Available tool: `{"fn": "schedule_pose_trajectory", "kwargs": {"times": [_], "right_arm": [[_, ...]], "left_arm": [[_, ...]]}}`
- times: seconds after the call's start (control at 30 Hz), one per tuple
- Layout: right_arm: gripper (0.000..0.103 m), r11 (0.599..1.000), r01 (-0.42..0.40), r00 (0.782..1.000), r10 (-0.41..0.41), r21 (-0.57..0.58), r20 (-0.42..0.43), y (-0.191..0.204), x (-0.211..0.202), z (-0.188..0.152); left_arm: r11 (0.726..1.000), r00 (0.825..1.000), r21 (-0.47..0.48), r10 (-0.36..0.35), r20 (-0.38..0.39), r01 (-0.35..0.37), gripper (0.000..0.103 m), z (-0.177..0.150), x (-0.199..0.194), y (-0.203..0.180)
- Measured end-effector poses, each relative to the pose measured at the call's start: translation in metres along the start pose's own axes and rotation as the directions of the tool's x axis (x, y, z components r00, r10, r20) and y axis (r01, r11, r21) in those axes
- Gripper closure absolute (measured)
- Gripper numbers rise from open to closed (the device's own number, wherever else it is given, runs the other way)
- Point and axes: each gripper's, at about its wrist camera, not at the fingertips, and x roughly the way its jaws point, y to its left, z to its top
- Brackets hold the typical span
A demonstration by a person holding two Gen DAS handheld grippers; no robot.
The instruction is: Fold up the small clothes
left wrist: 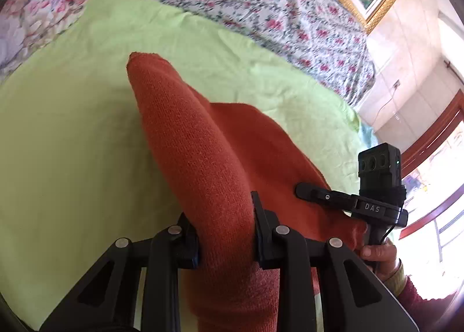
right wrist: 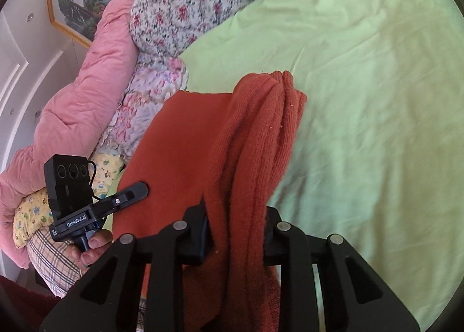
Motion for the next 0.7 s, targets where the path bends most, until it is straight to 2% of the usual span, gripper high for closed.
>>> {"fn": "schedule_pose_trajectory", "kwargs": {"times": [0.07,0.2,0.3,0.4,0.47,0.6,0.7], "right_arm": [[0.076,1.0,0.012,1.0,-0.012,0.012,-0.022,-0.001,0.015,-0.008],[0.065,0.998,0.043,0.998,-0.041,0.049,-0.049,-0.015,0.024,-0.015],[0.056,0.996,0.065,0.997,-0.062,0.054,-0.055,-0.015,0.022,-0.018],[0.047,0.99,0.137,0.99,-0.136,0.029,-0.037,-0.007,0.01,-0.017],[0.046,0.983,0.181,0.983,-0.181,0.011,-0.015,-0.001,0.001,-0.015],[0.046,0.97,0.241,0.969,-0.24,-0.023,0.057,0.012,-0.021,-0.01],[0.046,0.977,0.206,0.977,-0.202,-0.061,0.074,0.024,-0.024,0.002]], "left_arm": [[1.0,0.999,-0.023,0.017,-0.033,-0.018,0.075,-0.01,0.004,0.016],[0.996,0.997,-0.067,0.049,-0.058,-0.053,0.067,-0.03,0.011,0.034],[0.993,0.994,-0.065,0.1,-0.034,-0.102,0.058,-0.04,0.002,0.032],[0.985,0.987,-0.058,0.161,-0.003,-0.161,0.056,-0.048,-0.012,0.024],[0.979,0.98,-0.052,0.197,0.027,-0.195,0.054,-0.057,-0.028,0.018],[0.965,0.964,0.033,0.258,0.058,-0.26,0.054,-0.077,-0.052,0.001],[0.953,0.96,0.112,0.278,0.046,-0.281,0.054,-0.091,-0.055,-0.016]]}}
